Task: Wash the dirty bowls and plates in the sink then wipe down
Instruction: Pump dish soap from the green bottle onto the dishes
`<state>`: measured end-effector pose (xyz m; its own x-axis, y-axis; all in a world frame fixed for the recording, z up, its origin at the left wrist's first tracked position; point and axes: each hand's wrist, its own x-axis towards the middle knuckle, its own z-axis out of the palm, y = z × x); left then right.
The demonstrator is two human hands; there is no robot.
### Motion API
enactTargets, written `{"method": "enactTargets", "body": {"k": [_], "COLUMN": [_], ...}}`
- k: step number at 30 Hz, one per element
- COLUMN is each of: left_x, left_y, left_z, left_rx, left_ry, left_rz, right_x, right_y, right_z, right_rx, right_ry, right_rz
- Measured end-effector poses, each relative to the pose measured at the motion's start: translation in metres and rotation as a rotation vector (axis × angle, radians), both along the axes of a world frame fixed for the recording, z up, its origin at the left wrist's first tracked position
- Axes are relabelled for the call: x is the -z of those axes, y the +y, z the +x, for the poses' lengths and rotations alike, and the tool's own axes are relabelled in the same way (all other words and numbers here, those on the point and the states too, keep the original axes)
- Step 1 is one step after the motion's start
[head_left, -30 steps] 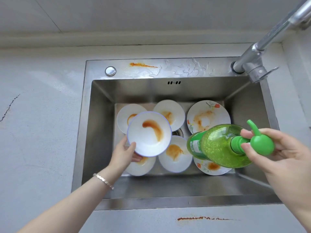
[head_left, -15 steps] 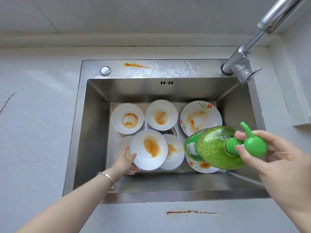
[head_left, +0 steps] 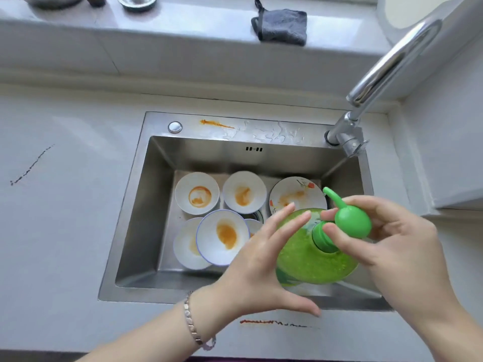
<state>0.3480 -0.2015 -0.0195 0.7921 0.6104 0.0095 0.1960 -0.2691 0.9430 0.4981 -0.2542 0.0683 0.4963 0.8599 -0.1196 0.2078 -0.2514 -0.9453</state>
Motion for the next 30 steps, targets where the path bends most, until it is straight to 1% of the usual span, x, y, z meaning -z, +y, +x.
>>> {"method": "enactTargets", "body": {"k": [3, 6, 9, 12, 15, 16, 19, 21, 24, 30], "left_x": [-0.003, -0.002, -0.001, -0.001, 0.001, 0.002, 0.007, 0.015, 0.029, 0.048], "left_y": [-0.005, 0.000, 0.006, 0.006, 0.008, 0.009, 0.015, 0.019, 0.024, 0.033], "left_z": [-0.003, -0.025, -0.051, -0.066, -0.080, -0.085, -0.097, -0.102, -0.103, -0.095], "left_rx": [-0.177, -0.183, -0.178, -0.253, -0.319, -0.324, -0.279, -0.255, -0.242, -0.211], "left_ry": [-0.139, -0.180, -0.169, -0.101, -0.048, -0.026, 0.069, 0.126, 0.186, 0.267], "left_rz": [0.056, 0.031, -0.098, -0.217, -0.322, -0.358, -0.427, -0.488, -0.580, -0.715], "right_x": [-0.016, -0.022, -0.018, -0.009, 0.005, 0.011, 0.033, 0.052, 0.075, 0.104], "right_y": [0.007, 0.014, 0.024, 0.034, 0.041, 0.042, 0.047, 0.047, 0.049, 0.056], "right_z": [-0.011, -0.023, -0.036, -0.052, -0.065, -0.069, -0.076, -0.081, -0.085, -0.080], "right_rx": [-0.064, -0.102, -0.116, -0.117, -0.104, -0.121, -0.173, -0.182, -0.174, -0.086], "right_ry": [0.082, 0.152, 0.181, 0.199, 0.219, 0.167, -0.186, -0.303, -0.375, -0.366], "right_rz": [0.001, -0.023, -0.038, -0.045, -0.004, 0.023, 0.093, 0.099, 0.078, -0.058]}}
